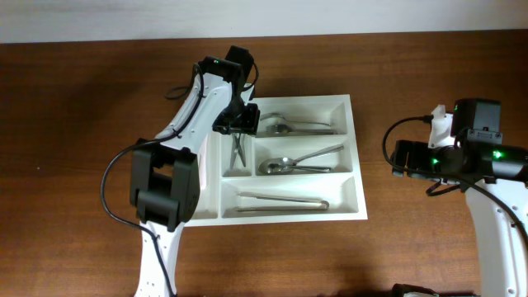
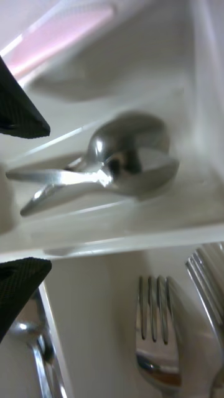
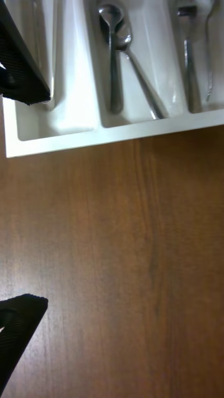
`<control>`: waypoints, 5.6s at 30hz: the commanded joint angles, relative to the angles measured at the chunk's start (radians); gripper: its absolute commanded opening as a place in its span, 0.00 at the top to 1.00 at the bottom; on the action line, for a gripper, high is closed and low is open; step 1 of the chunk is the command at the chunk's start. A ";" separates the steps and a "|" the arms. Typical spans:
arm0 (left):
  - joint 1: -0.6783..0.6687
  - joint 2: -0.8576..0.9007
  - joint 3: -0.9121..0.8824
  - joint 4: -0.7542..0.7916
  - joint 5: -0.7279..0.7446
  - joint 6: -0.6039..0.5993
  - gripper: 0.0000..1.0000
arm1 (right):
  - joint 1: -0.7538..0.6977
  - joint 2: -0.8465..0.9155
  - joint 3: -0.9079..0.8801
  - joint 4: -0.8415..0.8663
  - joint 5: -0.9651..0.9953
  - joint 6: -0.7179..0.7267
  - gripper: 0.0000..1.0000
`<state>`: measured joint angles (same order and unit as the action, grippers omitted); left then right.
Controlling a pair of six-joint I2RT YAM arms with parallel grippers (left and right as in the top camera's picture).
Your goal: Pack container
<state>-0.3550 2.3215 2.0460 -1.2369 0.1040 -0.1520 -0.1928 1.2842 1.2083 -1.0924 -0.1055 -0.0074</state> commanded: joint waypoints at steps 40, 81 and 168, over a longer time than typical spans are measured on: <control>0.264 -1.218 -0.942 0.607 -0.384 0.192 0.01 | 0.199 -0.755 -0.566 0.444 0.039 -0.243 0.01; 0.264 -1.573 -1.437 0.884 -0.391 0.191 0.01 | 0.207 -0.986 -0.741 0.482 0.065 -0.244 0.01; 0.264 -2.317 -2.038 1.173 -0.154 0.304 0.01 | 0.225 -1.279 -1.203 1.021 0.219 0.102 0.01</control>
<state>-0.0921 0.0139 0.0219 -0.0128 -0.0624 0.1436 0.0269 0.0147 0.0101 -0.0639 0.0902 0.0834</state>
